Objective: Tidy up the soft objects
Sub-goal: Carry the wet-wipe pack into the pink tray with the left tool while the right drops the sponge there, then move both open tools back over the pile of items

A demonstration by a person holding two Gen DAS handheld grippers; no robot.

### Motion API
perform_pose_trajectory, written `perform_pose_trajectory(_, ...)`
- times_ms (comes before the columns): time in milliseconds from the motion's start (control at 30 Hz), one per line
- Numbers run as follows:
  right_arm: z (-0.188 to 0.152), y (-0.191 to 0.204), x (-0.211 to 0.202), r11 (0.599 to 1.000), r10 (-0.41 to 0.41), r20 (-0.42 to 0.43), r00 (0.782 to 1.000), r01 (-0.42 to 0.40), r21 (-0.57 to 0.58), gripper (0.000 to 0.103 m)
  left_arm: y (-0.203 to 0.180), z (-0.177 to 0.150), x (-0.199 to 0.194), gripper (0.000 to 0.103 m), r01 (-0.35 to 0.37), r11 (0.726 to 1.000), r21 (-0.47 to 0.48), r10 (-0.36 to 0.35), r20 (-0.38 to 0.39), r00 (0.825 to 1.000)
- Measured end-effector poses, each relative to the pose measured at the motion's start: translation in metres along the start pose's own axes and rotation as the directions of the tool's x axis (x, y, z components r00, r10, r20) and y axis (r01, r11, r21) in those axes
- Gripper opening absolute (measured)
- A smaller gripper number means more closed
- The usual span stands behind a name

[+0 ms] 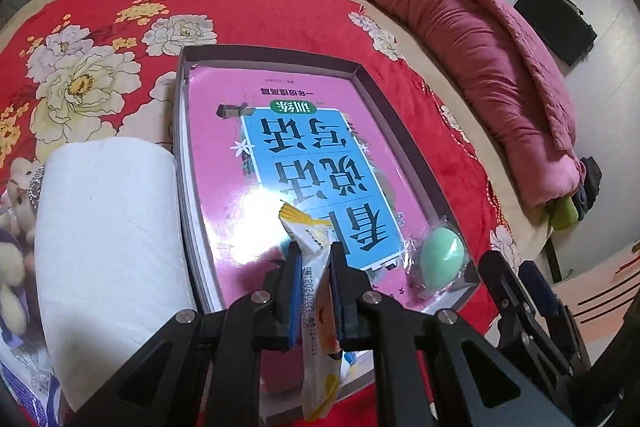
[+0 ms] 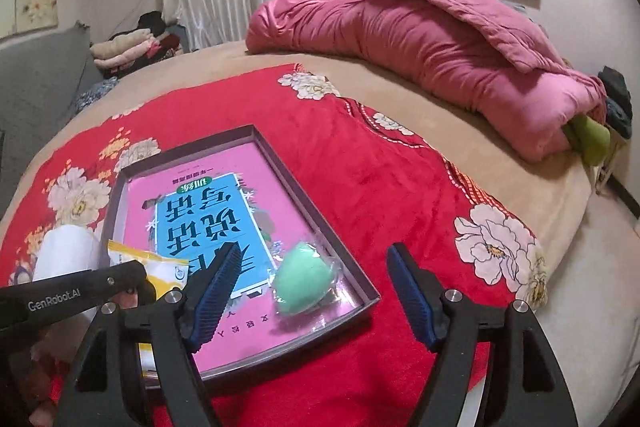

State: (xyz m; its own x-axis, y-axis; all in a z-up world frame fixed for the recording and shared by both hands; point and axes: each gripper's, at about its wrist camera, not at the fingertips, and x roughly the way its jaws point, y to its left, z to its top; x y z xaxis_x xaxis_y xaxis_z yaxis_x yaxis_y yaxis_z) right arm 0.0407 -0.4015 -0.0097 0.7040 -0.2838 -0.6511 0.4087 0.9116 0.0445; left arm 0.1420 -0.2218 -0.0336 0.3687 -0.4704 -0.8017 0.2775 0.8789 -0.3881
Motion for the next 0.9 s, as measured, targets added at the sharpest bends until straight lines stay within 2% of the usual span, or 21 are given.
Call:
perform_pose_trajectory(267, -0.002, -0.003, 0.004, 1.000, 0.005, -0.022, 1.000, -0.004, 0.019, 0.077, -0.007, 0.000, 0.005, 0.016, -0.061, 0.997, 0.053, 0.061, -0.003, 0.998)
perform_pose_trajectory(367, -0.001, -0.003, 0.005, 1.000, 0.005, -0.021, 1.000, -0.005, 0.014, 0.077, -0.010, 0.000, 0.004, 0.022, -0.079, 0.994, 0.071, 0.080, -0.003, 0.997)
perform_pose_trajectory(400, -0.001, -0.003, 0.005, 1.000, 0.006, -0.023, 1.000, -0.005, 0.013, 0.077, -0.011, -0.001, 0.004, 0.027, -0.082, 0.994, 0.076, 0.083, -0.005, 0.997)
perform_pose_trajectory(500, -0.001, -0.004, 0.007, 1.000, 0.009, -0.030, 1.000, -0.009, 0.018, 0.077, -0.011, -0.002, 0.005, 0.039, -0.059, 0.995, 0.075, 0.062, -0.036, 0.997)
perform_pose_trajectory(633, -0.001, -0.006, 0.007, 1.000, 0.011, -0.029, 1.000, -0.010, 0.022, 0.077, -0.017, -0.003, -0.001, 0.054, -0.031, 0.995, 0.091, 0.034, -0.035, 0.999)
perform_pose_trajectory(767, -0.001, -0.007, 0.007, 1.000, 0.012, -0.032, 0.999, -0.012, 0.018, 0.076, -0.020, -0.006, -0.011, 0.057, -0.039, 0.994, 0.102, 0.043, -0.042, 0.998)
perform_pose_trajectory(900, -0.001, -0.007, 0.008, 1.000, 0.012, -0.032, 0.999, -0.011, 0.020, 0.076, -0.018, -0.009, -0.029, 0.057, 0.014, 0.996, 0.093, -0.011, -0.031, 0.999)
